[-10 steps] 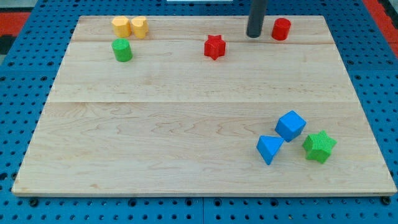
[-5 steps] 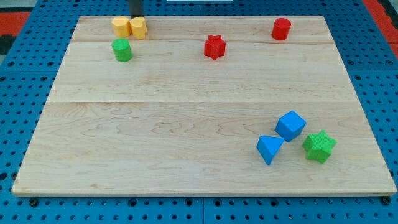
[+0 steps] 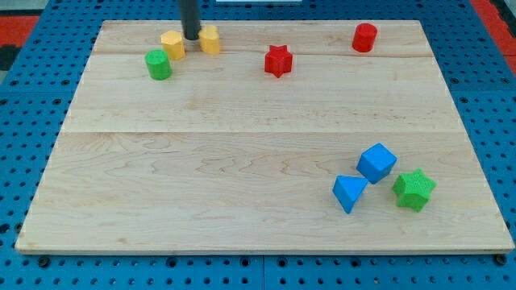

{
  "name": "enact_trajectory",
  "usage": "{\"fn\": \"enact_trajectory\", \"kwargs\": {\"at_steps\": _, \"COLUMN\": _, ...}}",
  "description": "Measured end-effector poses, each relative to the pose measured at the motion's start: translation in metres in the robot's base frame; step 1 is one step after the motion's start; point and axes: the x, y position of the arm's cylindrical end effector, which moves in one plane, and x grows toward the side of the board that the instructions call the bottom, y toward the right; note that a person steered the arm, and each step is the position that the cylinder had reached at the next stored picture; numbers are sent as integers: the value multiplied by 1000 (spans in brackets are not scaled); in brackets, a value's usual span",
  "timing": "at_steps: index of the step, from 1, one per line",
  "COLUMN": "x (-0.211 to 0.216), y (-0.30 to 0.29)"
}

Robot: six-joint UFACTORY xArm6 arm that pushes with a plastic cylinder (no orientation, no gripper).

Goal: Separate the yellow blocks

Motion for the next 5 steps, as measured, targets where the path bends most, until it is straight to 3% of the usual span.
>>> {"fn": "enact_trajectory", "kwargs": {"at_steps": 1, "x": -24, "y": 4}}
{"fn": "enact_trajectory", "kwargs": {"at_steps": 2, "x": 3, "y": 41}}
{"fn": "enact_trajectory", "kwargs": {"at_steps": 3, "x": 87, "y": 70}}
{"fn": "enact_trajectory", "kwargs": {"at_steps": 5, "x": 8, "y": 93}}
